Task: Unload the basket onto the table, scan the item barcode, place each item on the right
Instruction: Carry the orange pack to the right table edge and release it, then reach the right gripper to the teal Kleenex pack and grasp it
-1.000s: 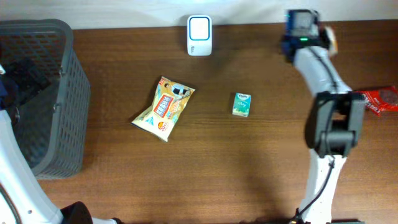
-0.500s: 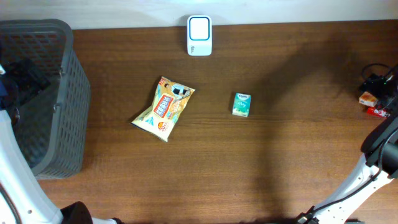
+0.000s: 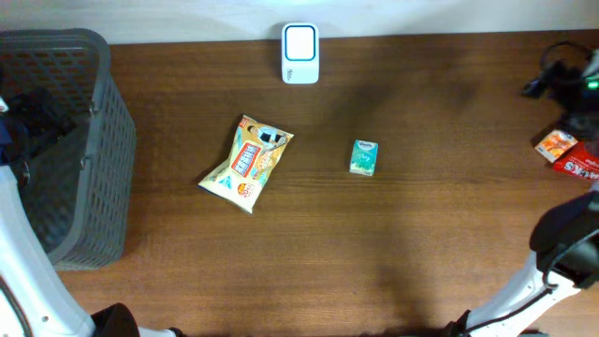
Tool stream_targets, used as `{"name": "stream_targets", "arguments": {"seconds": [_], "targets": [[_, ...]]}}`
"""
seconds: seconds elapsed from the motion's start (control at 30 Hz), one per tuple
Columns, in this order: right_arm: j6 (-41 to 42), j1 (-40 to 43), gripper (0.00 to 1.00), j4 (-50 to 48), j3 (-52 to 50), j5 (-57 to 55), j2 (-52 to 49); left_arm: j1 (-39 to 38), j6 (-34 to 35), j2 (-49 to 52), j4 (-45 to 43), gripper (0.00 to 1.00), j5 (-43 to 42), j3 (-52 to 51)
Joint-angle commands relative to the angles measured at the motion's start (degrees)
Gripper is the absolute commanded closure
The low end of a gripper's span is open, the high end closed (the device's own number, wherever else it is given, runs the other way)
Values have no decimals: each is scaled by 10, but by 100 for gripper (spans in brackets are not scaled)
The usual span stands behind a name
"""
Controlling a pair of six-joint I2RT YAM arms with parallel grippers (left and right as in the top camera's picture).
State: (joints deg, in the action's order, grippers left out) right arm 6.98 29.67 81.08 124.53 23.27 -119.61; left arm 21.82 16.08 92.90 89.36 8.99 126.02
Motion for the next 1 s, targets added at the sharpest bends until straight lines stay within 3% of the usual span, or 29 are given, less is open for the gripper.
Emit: {"name": "stream_targets", "arguments": {"seconds": [0.0, 0.03, 0.07, 0.1, 0.2, 0.3, 0.47, 0.57, 0.97], "targets": [[-56, -89, 4, 1, -68, 20, -8, 1, 4, -2, -1, 1, 0, 5], [-70, -135, 34, -15, -100, 11, -8, 1, 4, -2, -1, 1, 0, 5], [-70, -165, 54, -25, -114, -7, -8, 1, 4, -2, -1, 1, 0, 5], [-65, -206, 60, -42, -129, -34, -8, 1, 4, -2, -1, 1, 0, 5], [28, -333, 61, -90, -155, -160, -8, 1, 4, -2, -1, 1, 0, 5], [150, -455, 62, -123, -182, -355, -8, 1, 4, -2, -1, 1, 0, 5], [253, -575, 63, -243, -285, -450, -12, 1, 4, -2, -1, 1, 0, 5], [257, -590, 63, -295, -319, -496, -19, 1, 4, -2, -1, 1, 0, 5], [268, -588, 67, -361, -359, -495, -45, 1, 4, -2, -1, 1, 0, 5]]}}
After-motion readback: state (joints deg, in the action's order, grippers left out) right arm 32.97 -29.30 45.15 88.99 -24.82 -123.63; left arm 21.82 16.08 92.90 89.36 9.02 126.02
